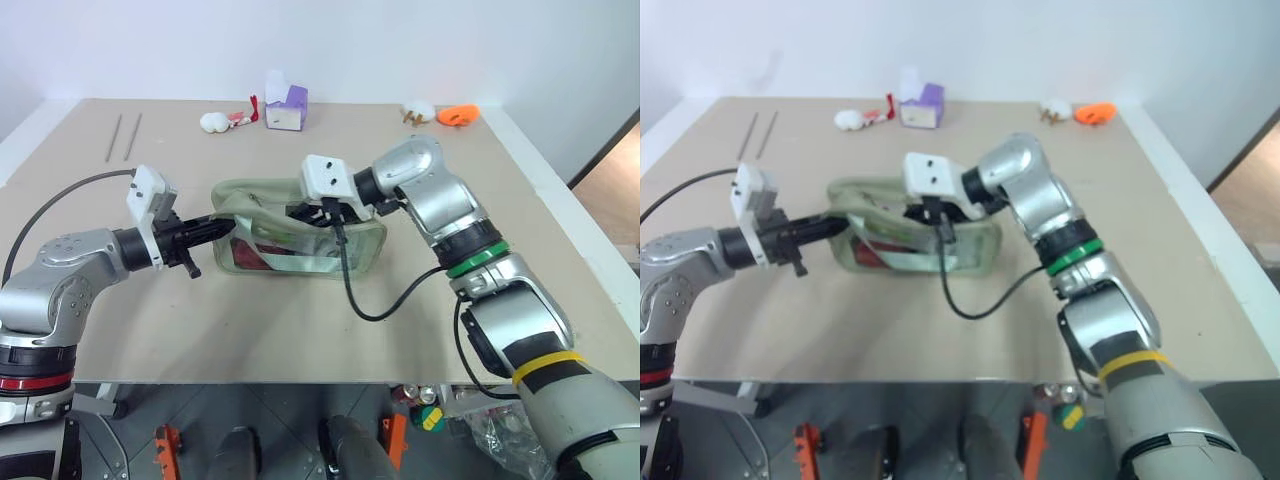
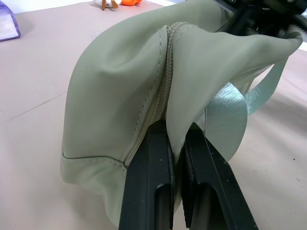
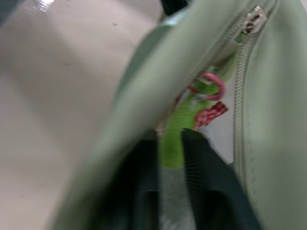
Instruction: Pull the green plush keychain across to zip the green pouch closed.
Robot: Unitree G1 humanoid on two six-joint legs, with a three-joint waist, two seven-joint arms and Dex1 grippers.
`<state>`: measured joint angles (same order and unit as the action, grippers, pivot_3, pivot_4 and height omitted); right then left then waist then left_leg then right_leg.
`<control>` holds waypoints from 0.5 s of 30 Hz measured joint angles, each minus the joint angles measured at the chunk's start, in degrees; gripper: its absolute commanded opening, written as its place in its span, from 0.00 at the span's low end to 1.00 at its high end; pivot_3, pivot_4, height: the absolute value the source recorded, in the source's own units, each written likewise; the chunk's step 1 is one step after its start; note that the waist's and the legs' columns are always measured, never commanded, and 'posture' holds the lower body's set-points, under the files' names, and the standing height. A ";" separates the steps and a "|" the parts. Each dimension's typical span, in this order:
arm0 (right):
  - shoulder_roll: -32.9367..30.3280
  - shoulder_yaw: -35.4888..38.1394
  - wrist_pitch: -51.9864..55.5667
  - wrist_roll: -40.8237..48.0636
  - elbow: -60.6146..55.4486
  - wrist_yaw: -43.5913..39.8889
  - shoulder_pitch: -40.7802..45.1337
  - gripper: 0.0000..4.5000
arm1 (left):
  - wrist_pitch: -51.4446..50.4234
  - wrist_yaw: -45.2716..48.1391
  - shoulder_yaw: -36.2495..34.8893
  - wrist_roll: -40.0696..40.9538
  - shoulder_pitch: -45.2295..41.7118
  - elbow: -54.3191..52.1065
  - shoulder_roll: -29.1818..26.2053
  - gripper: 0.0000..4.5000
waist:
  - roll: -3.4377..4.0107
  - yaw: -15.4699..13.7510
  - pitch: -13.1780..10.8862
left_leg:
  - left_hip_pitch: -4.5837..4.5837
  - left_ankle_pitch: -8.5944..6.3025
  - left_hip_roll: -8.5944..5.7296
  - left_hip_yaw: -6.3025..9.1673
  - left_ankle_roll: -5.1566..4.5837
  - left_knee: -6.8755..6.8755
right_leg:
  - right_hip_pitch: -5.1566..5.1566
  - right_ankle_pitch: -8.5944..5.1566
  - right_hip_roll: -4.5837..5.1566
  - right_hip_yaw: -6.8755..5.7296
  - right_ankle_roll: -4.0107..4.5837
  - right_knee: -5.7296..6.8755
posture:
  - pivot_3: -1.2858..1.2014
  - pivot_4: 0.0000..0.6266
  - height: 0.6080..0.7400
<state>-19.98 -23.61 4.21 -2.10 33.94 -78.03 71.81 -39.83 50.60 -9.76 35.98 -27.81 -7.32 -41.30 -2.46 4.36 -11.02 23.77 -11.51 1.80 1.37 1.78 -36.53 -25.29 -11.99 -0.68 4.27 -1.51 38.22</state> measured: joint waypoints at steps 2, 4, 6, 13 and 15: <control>0.35 0.00 -0.49 -0.57 0.71 0.35 0.62 0.57 | -0.12 -0.15 0.00 0.16 0.01 -0.11 0.00 0.00 | 0.00 0.01 0.00 | 0.00 0.00 0.00 -0.01 0.00 0.01 | 0.00 -0.01 0.01 0.00 0.00 -0.01 | 0.52 0.24 1.00; 0.95 0.02 -1.11 -1.32 1.78 0.95 1.03 0.73 | -0.16 -0.27 -0.01 0.26 0.16 -0.22 0.00 0.00 | 0.00 0.02 0.00 | -0.01 0.00 0.00 0.00 0.00 0.03 | 0.00 -0.01 0.00 0.00 0.02 0.00 | 0.52 0.24 1.00; 1.48 0.02 -1.65 -1.72 2.45 1.12 1.06 0.89 | -0.25 -0.27 -0.01 0.48 0.26 -0.29 0.00 0.00 | 0.00 0.02 0.00 | -0.01 0.00 0.01 0.03 0.00 0.03 | 0.00 -0.01 -0.01 -0.01 0.03 0.00 | 0.52 0.24 1.00; 2.07 0.01 -2.31 -2.70 2.82 0.79 1.08 0.89 | -0.30 -0.32 -0.01 0.59 0.52 -0.54 0.00 0.00 | 0.00 0.05 0.00 | -0.02 0.00 0.01 0.04 0.00 0.03 | 0.00 -0.01 -0.02 -0.02 0.03 0.01 | 0.52 0.24 1.00; 2.57 -0.12 -2.34 -3.69 2.85 1.33 1.09 0.89 | -0.30 -0.37 -0.01 0.57 0.51 -0.54 0.00 0.00 | 0.00 0.08 0.00 | -0.02 0.00 0.02 0.04 0.00 0.03 | 0.00 -0.01 -0.03 -0.02 0.04 0.01 | 0.52 0.24 1.00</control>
<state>-17.41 -23.73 1.87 -5.79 36.79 -76.70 72.90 -40.13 50.23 -9.77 36.56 -27.30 -7.85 -41.30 -2.45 4.44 -11.02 23.76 -11.51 1.82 1.41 1.78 -36.50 -25.30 -11.99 -0.71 4.24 -1.47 38.23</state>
